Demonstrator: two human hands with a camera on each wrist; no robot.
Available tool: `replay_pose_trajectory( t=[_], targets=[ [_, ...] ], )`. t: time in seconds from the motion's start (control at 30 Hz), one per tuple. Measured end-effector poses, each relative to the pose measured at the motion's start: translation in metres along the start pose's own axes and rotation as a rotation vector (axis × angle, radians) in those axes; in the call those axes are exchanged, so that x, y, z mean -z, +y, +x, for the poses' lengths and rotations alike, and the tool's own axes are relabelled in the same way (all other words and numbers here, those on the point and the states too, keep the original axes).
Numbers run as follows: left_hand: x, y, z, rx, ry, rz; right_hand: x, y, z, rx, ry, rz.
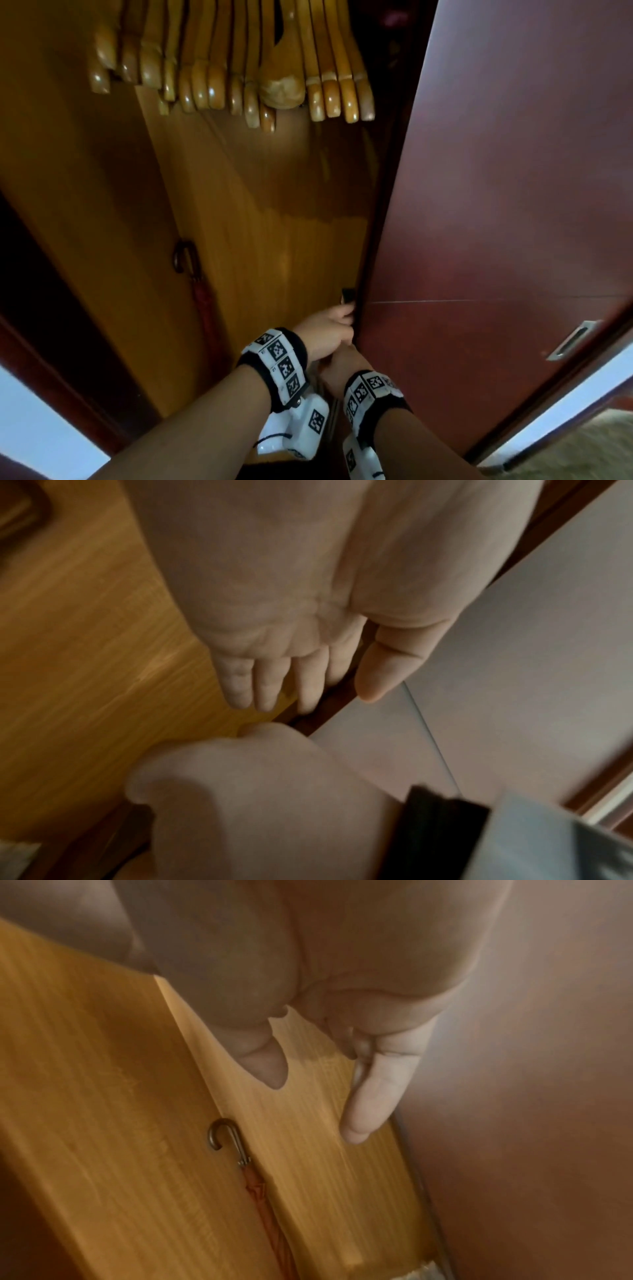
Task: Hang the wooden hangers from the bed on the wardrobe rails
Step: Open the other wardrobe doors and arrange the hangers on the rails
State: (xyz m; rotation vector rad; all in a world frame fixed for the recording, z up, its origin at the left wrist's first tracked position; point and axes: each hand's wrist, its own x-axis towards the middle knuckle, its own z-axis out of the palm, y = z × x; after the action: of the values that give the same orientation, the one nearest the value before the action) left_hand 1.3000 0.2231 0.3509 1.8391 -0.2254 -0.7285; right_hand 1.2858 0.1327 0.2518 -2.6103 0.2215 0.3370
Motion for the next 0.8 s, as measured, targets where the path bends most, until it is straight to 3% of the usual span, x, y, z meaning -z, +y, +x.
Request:
replay_pose_trajectory(
  t=[0.23, 0.37, 0.5, 0.7, 0.8],
  targets=[
    [0.035, 0.004, -0.032, -0.028, 0.11, 0.02, 0.02, -0.021, -0.016, 0.004, -0.011, 0.082],
    [0.058, 0.006, -0.048, -0.065, 0.186, -0.006, 0.036, -0.029, -0.011, -0.096, 0.062, 0.051],
    [0.08, 0.007, -0.068, -0.087, 0.24, -0.073, 0.052, -0.054, -0.014, -0.17, 0.027, 0.076],
    [0.134, 0.025, -0.111, -0.177, 0.455, -0.271, 0.092, -0.104, -0.028, -0.055, -0.128, 0.039],
    [0.167, 0.047, -0.136, -0.247, 0.575, -0.34, 0.122, -0.148, -0.039, 0.058, -0.039, 0.116]
  ],
)
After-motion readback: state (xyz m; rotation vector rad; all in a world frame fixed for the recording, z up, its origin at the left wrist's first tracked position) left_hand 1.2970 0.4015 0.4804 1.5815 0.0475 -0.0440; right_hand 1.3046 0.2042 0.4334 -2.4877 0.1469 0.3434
